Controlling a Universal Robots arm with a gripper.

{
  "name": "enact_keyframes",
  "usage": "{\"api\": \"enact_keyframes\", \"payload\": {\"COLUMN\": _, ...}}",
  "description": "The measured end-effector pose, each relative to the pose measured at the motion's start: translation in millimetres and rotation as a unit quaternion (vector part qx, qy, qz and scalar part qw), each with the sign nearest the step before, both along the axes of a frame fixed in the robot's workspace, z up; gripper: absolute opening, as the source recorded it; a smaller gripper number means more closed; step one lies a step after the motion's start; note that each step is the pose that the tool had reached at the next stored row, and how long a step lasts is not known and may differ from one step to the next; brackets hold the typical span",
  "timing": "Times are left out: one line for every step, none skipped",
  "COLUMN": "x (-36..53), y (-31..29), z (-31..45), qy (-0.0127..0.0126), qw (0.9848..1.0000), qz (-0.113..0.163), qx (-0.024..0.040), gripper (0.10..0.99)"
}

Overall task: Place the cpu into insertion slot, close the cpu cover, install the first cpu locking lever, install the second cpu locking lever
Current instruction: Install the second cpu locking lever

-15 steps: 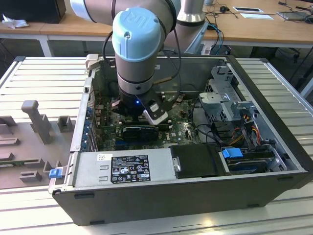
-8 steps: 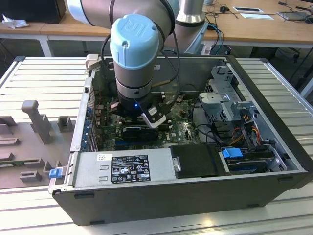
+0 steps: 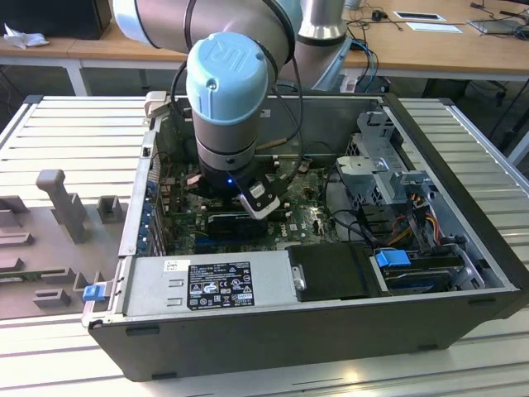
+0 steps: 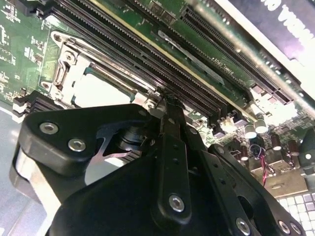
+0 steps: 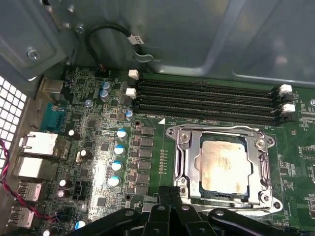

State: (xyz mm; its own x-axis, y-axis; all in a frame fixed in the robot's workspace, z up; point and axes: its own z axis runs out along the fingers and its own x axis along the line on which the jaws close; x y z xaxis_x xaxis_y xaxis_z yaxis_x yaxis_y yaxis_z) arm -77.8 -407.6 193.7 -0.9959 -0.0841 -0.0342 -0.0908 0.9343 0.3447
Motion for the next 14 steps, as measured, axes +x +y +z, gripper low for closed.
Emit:
{"api": "enact_keyframes", "payload": {"x": 0.0, "y": 0.1, "z": 1.6, "qy": -0.0001, "qw": 1.0, "qz": 0.0, "qx": 0.0002, "gripper": 0.106}}
{"api": "enact_keyframes", "payload": {"x": -0.1, "y": 0.1, "z": 5.3, "qy": 0.0, "qw": 1.0, "qz": 0.0, "qx": 0.0001, "gripper": 0.106}}
{"api": "enact_keyframes", "payload": {"x": -0.2, "y": 0.0, "z": 8.2, "qy": 0.0, "qw": 1.0, "qz": 0.0, "qx": 0.0, "gripper": 0.106}}
{"api": "enact_keyframes", "payload": {"x": -0.1, "y": 0.1, "z": 11.2, "qy": 0.0, "qw": 1.0, "qz": 0.0, "qx": 0.0001, "gripper": 0.106}}
{"api": "enact_keyframes", "payload": {"x": -0.2, "y": 0.0, "z": 12.7, "qy": 0.0001, "qw": 1.0, "qz": 0.0, "qx": -0.0001, "gripper": 0.106}}
{"api": "enact_keyframes", "payload": {"x": -0.2, "y": 0.1, "z": 14.7, "qy": 0.0, "qw": 1.0, "qz": 0.0, "qx": 0.0, "gripper": 0.106}}
{"api": "enact_keyframes", "payload": {"x": -0.2, "y": 0.0, "z": 19.5, "qy": 0.0, "qw": 1.0, "qz": 0.0, "qx": 0.0, "gripper": 0.106}}
{"api": "enact_keyframes", "payload": {"x": -0.2, "y": 0.1, "z": 22.8, "qy": 0.0, "qw": 1.0, "qz": 0.0, "qx": 0.0, "gripper": 0.106}}
{"api": "enact_keyframes", "payload": {"x": -0.2, "y": 0.1, "z": 24.5, "qy": 0.0, "qw": 1.0, "qz": 0.0, "qx": 0.0, "gripper": 0.106}}
{"api": "enact_keyframes", "payload": {"x": -0.2, "y": 0.1, "z": 25.4, "qy": 0.0, "qw": 1.0, "qz": 0.0, "qx": 0.0, "gripper": 0.106}}
{"api": "enact_keyframes", "payload": {"x": -0.2, "y": 0.1, "z": 25.5, "qy": 0.0, "qw": 1.0, "qz": 0.0, "qx": 0.0001, "gripper": 0.106}}
{"api": "enact_keyframes", "payload": {"x": -0.2, "y": 0.1, "z": 25.5, "qy": 0.0, "qw": 1.0, "qz": 0.0, "qx": 0.0001, "gripper": 0.106}}
{"api": "enact_keyframes", "payload": {"x": -0.2, "y": 0.1, "z": 25.5, "qy": 0.0, "qw": 1.0, "qz": 0.0, "qx": 0.0001, "gripper": 0.106}}
{"api": "enact_keyframes", "payload": {"x": -0.2, "y": 0.1, "z": 25.6, "qy": 0.0, "qw": 1.0, "qz": 0.0, "qx": 0.0, "gripper": 0.106}}
